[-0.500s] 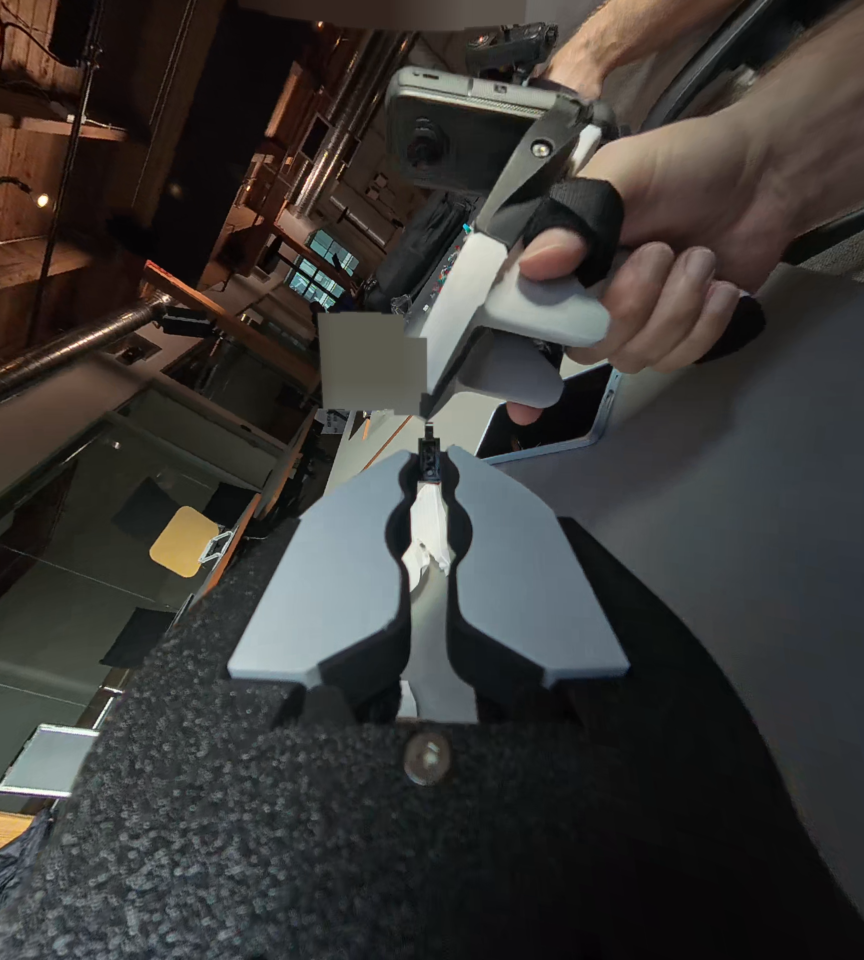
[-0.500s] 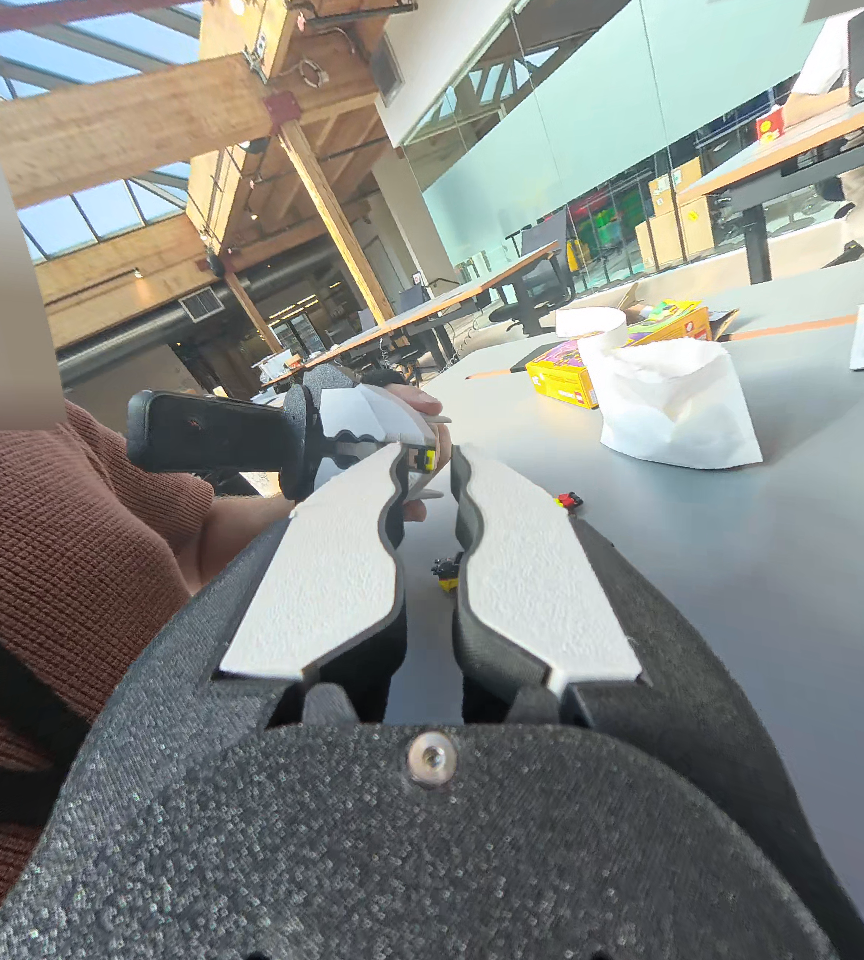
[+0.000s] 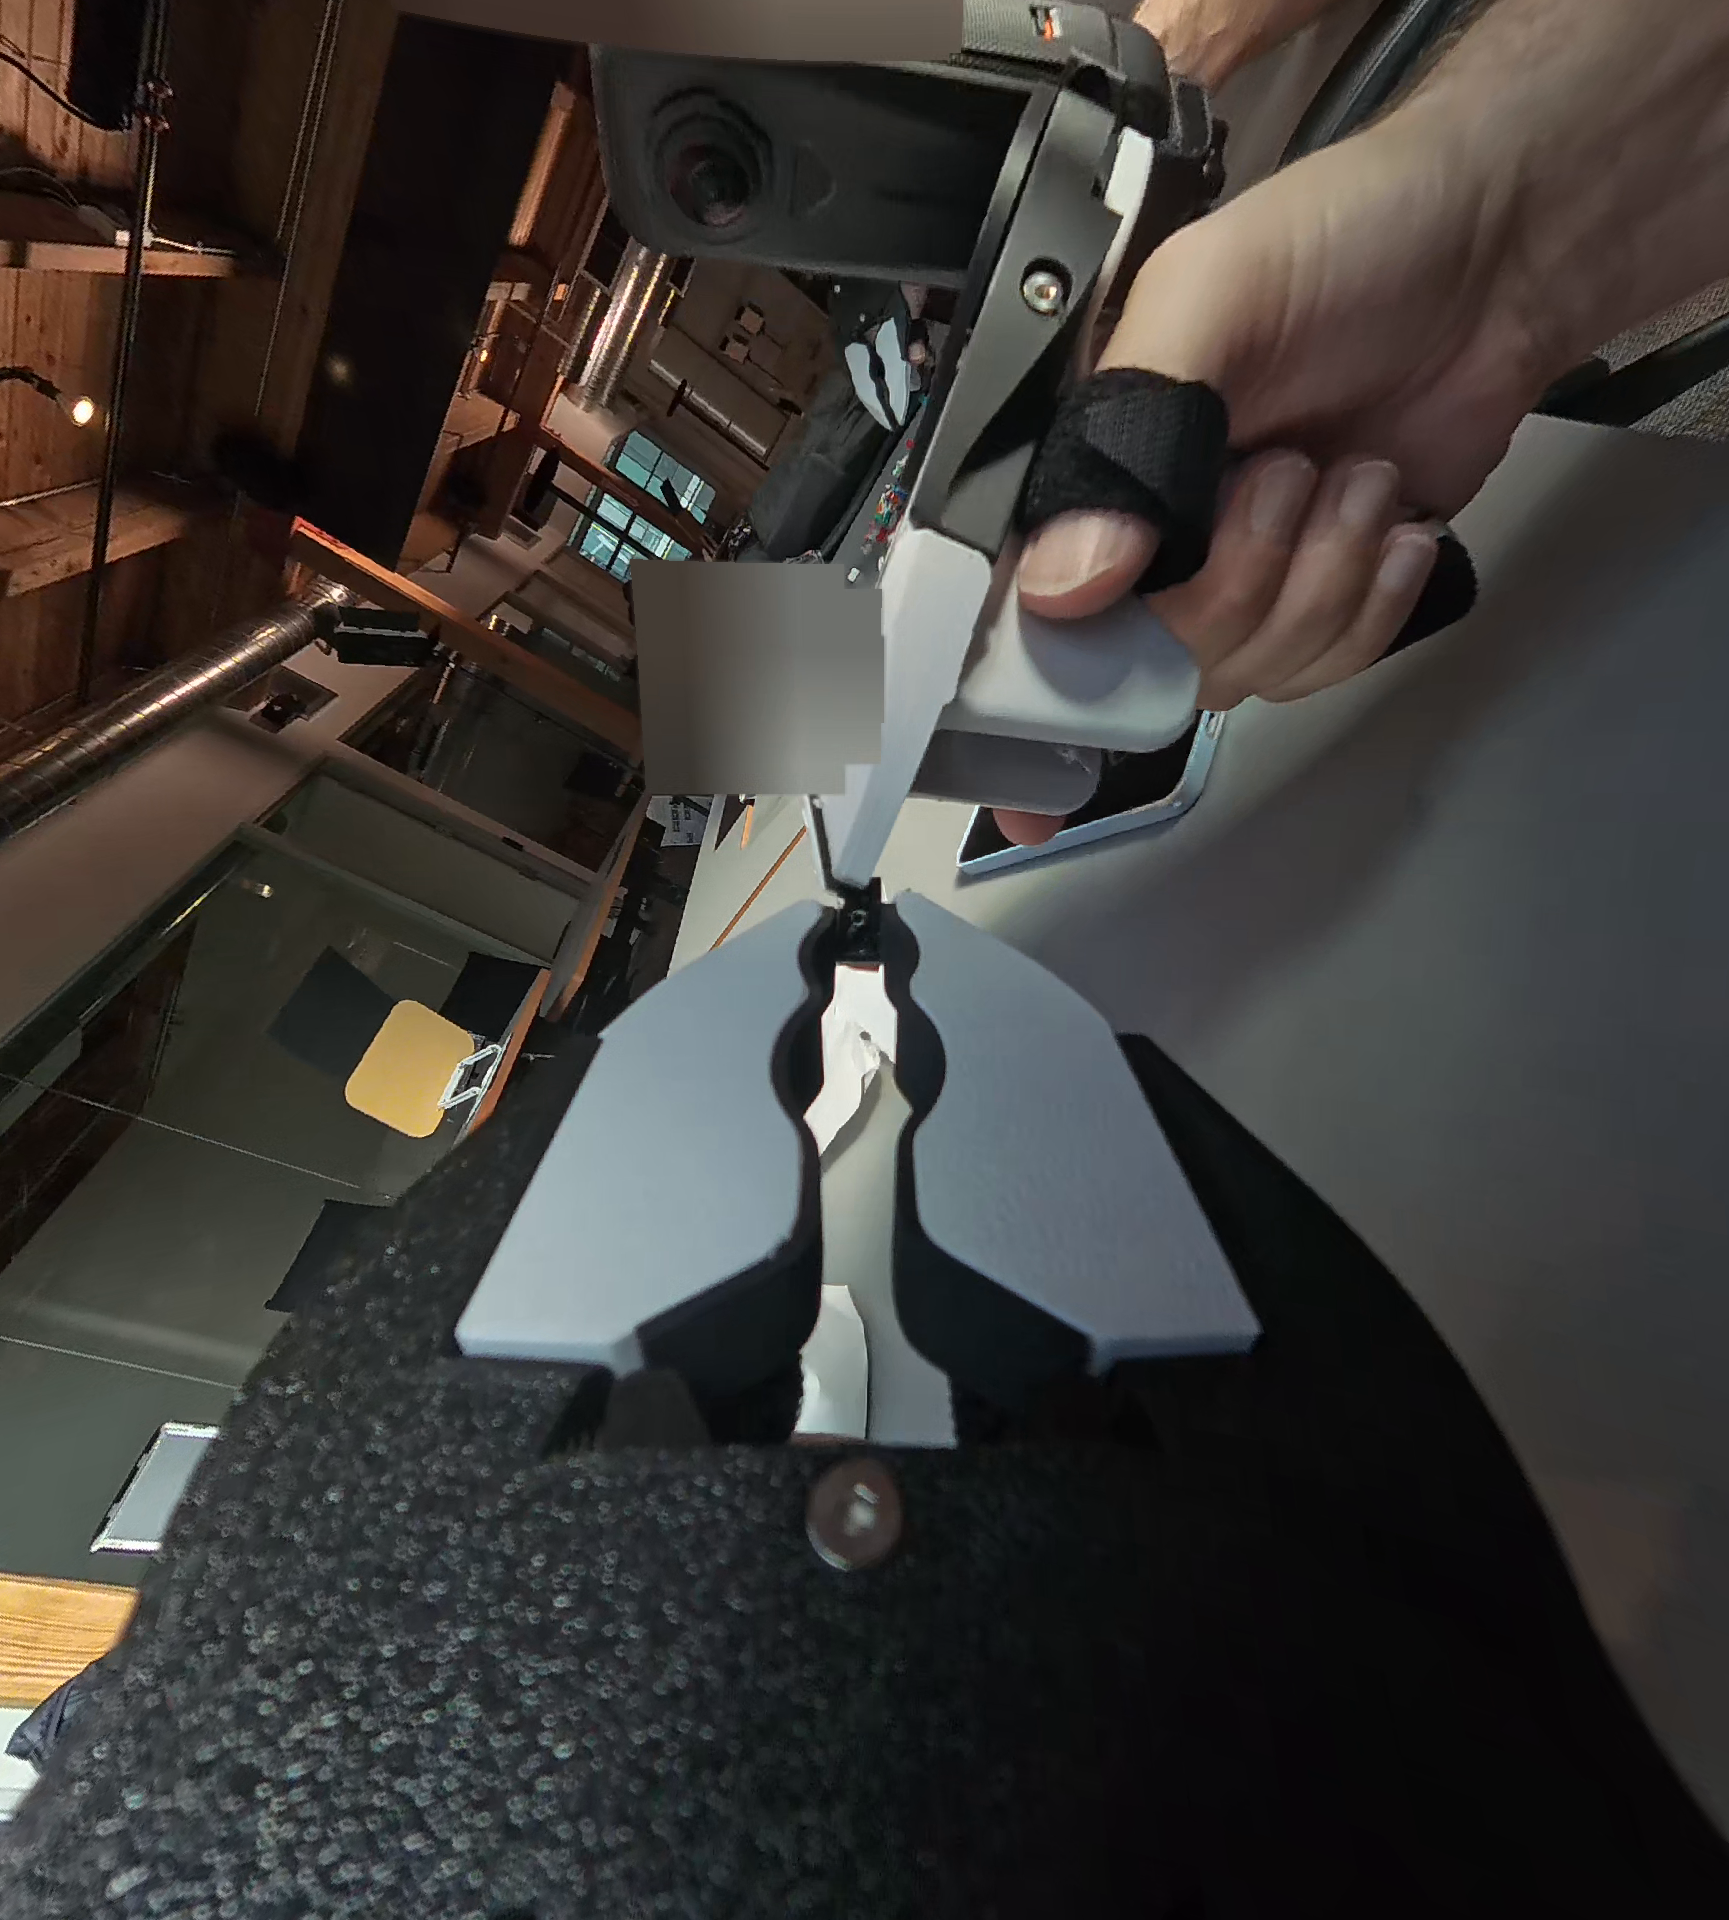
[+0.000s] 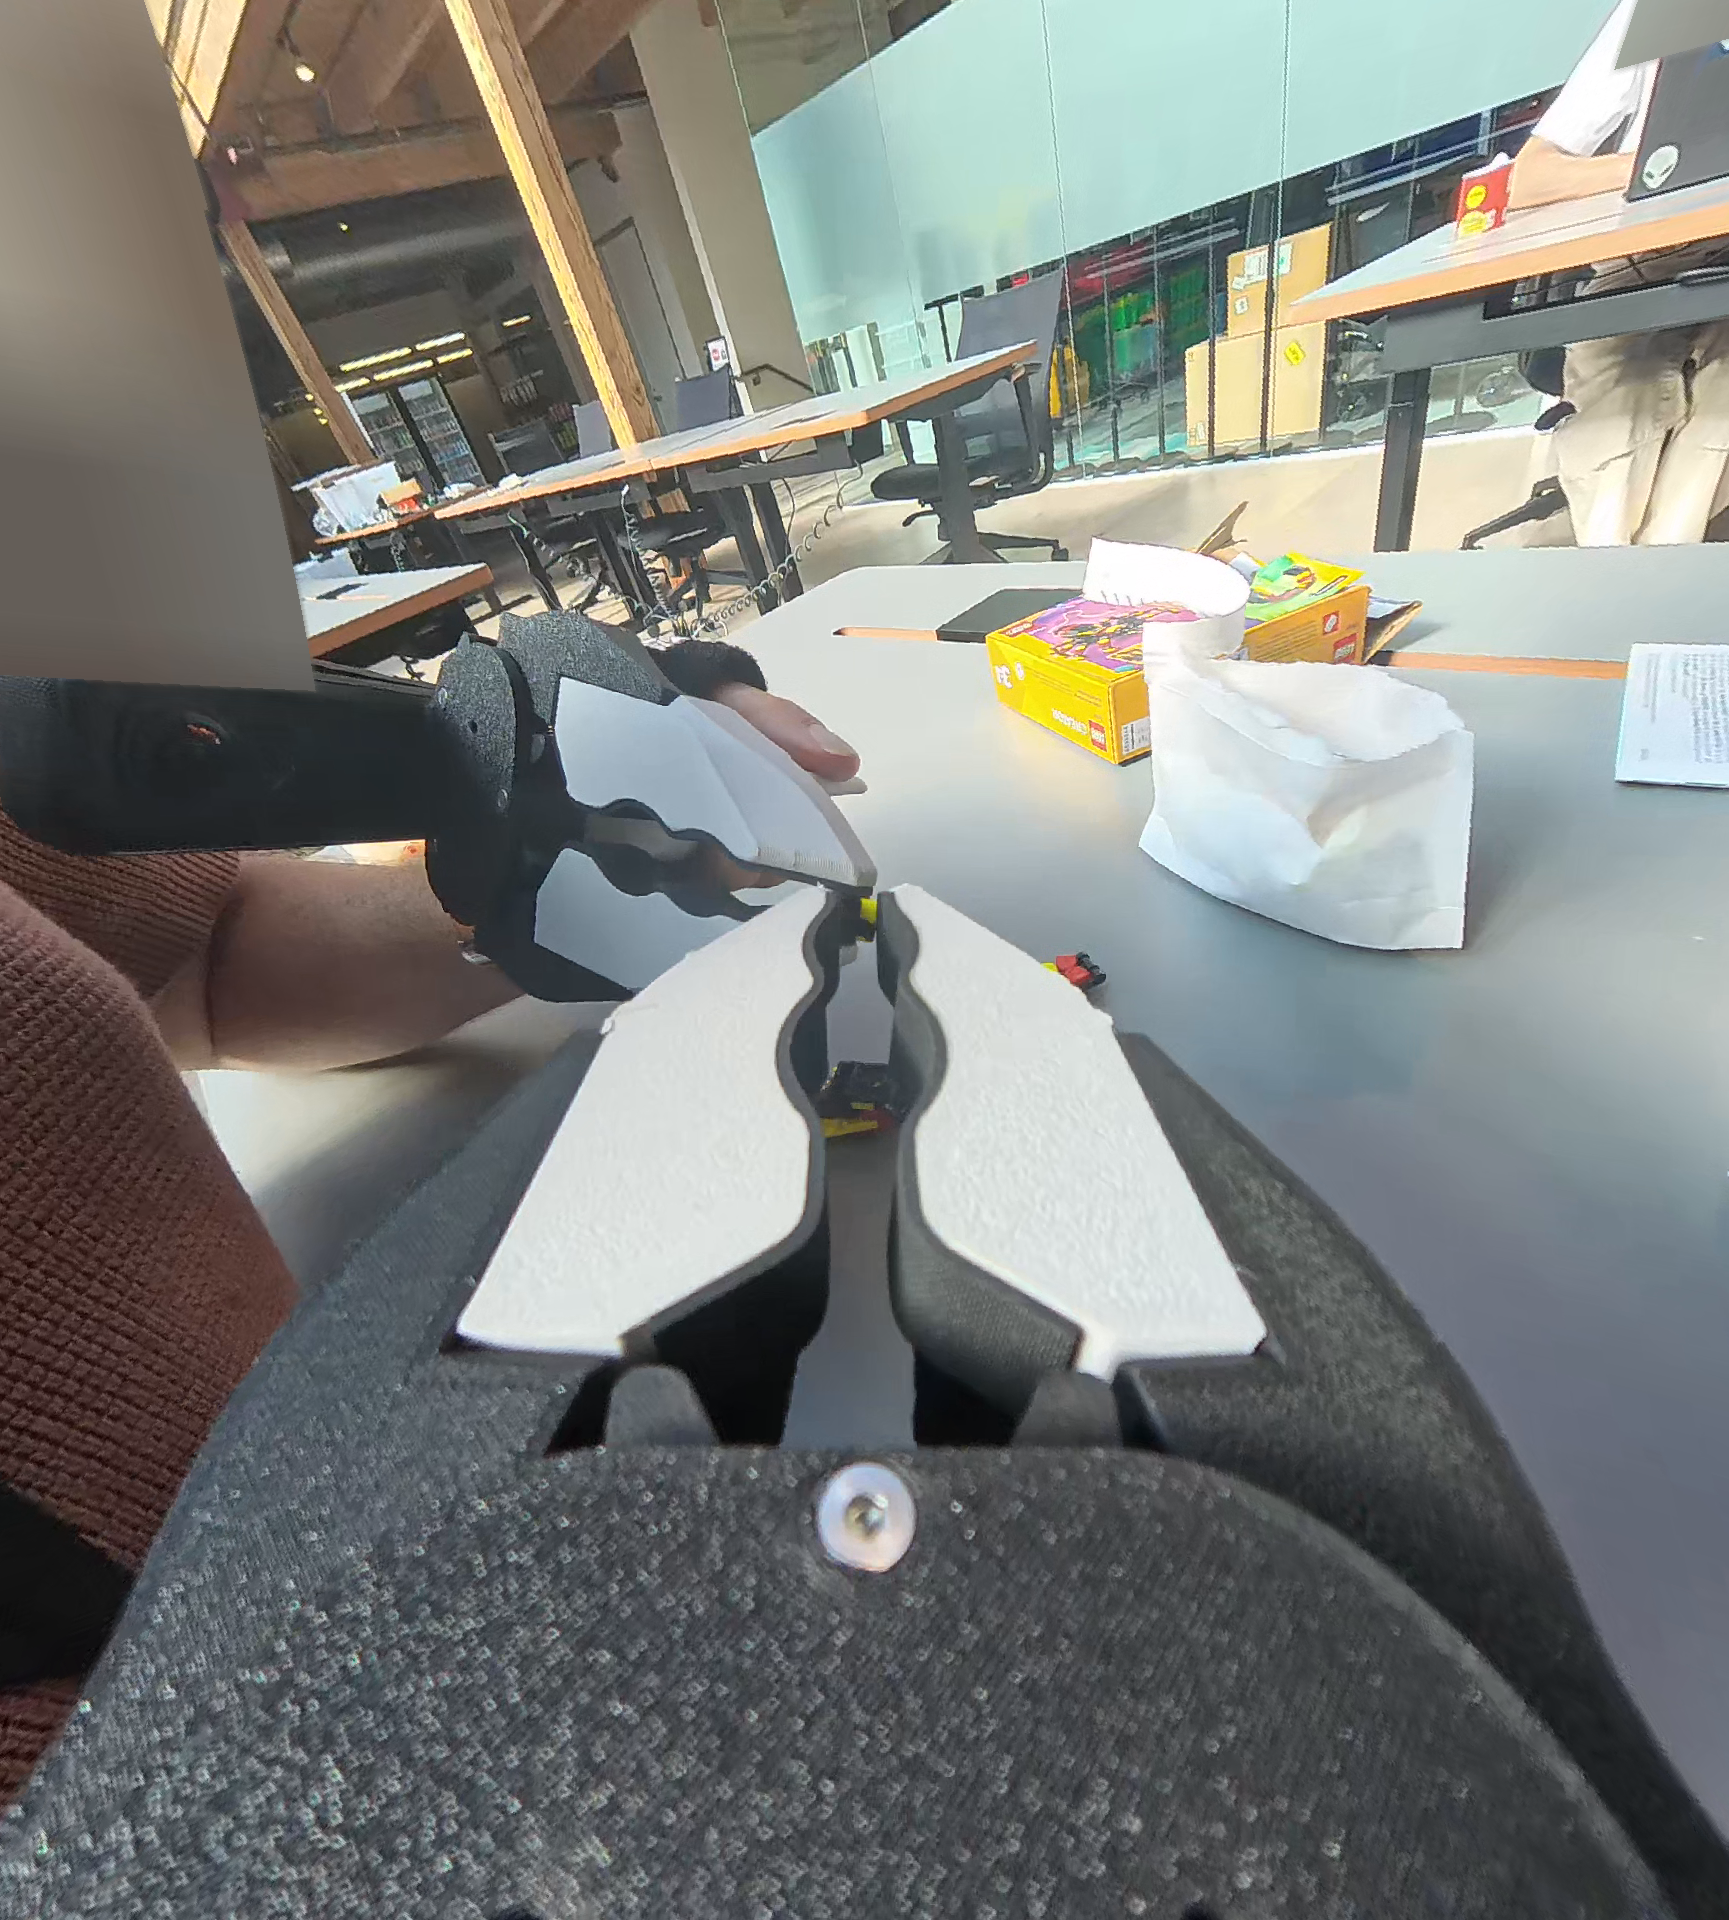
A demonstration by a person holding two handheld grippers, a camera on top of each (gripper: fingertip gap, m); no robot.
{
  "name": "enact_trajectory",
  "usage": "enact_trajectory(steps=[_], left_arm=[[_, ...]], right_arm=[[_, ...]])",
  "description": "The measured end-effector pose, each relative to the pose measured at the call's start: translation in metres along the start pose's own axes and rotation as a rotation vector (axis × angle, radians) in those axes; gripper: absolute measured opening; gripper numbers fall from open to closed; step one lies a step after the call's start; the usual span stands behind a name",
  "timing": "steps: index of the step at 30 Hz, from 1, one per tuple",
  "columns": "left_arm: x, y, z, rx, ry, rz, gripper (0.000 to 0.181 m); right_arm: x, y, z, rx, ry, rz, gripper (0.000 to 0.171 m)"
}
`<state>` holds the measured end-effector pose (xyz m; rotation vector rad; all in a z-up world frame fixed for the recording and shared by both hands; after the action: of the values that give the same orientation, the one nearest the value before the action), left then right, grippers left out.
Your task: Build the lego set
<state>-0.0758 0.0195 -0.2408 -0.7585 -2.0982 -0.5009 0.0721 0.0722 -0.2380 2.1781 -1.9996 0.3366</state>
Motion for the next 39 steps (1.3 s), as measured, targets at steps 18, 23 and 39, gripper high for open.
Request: enact_trajectory(steps=[18,23,39], left_arm=[[0.045,-0.001,0.043,0.412,-0.224,-0.158,0.008],[0.035,0.036,0.026,0.3,-0.426,-0.109,0.008],[0.05,-0.038,0.057,0.494,-0.439,-0.166,0.008]], right_arm=[[-0.056,-0.235,-0.062,0.32,-0.397,1.045,0.0],[-0.038,-0.146,-0.046,0.316,-0.399,0.697,0.0],[-0.014,-0.166,-0.012,0.256,-0.256,0.629,0.0]])
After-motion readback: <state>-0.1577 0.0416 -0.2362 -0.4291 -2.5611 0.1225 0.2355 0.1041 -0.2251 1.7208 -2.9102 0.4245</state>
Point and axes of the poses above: each gripper's, where its closed fingertips meet, y out along the fingers, z out of its underside, x = y × z across the jaws, the point moved 9 cm from there along -y, back along the fingers, and after that the axes turned 11 degrees about -z, right-handed, at the moved point
